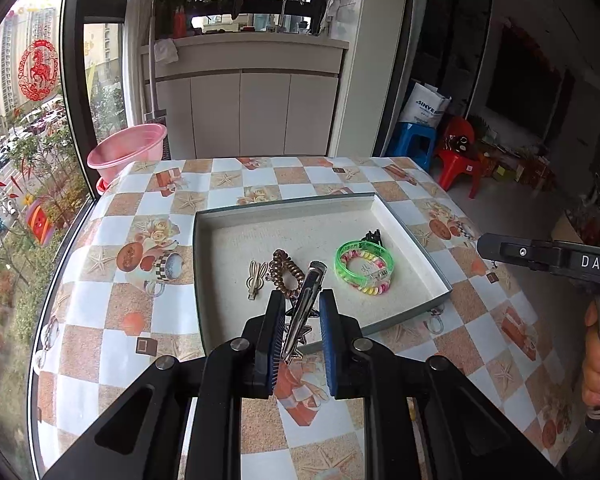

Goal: Organize jewelry
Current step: 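Carry the spiked clip and silver charm into the tray and open both tools, then withdraw both tools from the tray toward the braided bracelet and yellow hair tie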

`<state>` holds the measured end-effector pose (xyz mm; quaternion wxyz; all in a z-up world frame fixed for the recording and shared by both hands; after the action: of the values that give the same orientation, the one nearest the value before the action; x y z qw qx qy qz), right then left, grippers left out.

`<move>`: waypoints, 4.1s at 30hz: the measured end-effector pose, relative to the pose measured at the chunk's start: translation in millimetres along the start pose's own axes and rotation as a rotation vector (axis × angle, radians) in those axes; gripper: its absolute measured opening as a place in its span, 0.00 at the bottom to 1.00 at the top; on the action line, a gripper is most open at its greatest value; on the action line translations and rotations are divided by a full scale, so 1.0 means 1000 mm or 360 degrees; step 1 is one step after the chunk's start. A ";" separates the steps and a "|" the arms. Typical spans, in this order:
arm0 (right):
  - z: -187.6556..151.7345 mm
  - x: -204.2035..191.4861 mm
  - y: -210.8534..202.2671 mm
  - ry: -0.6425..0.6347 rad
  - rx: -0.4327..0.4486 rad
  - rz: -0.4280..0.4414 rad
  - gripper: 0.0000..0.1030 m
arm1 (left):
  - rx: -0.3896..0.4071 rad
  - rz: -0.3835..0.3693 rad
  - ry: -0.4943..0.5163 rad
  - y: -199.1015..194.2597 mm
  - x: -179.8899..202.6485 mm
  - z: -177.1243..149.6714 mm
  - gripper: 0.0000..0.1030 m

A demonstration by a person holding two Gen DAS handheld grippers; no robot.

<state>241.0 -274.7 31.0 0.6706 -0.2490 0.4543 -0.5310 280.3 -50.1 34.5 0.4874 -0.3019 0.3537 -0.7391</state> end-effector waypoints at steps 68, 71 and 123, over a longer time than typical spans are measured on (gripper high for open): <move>0.029 0.031 0.101 0.0178 -0.0112 -0.0019 0.70 | -0.0224 0.0323 -0.0026 0.120 -0.005 0.030 0.30; 0.029 0.035 0.099 0.0190 -0.0110 -0.0025 0.73 | -0.0222 0.0319 -0.0033 0.119 -0.005 0.030 0.30; -0.096 0.008 0.009 0.0117 -0.0099 -0.0046 1.00 | -0.0174 0.0174 -0.0131 -0.001 -0.006 -0.121 1.00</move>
<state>161.7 -265.0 -23.1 0.6375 -0.2566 0.4915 -0.5350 186.6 -16.3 -34.1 0.5240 -0.3383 0.3890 -0.6780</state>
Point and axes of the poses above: each gripper's, at about its wrist camera, not at the fingertips, and y roughly the way its jaws point, x to its right, z to its top, the point moved 3 cm from there along y, roughly the way its jaws point, and after that the axes turned 11 degrees about -x, right-handed, at the moved point
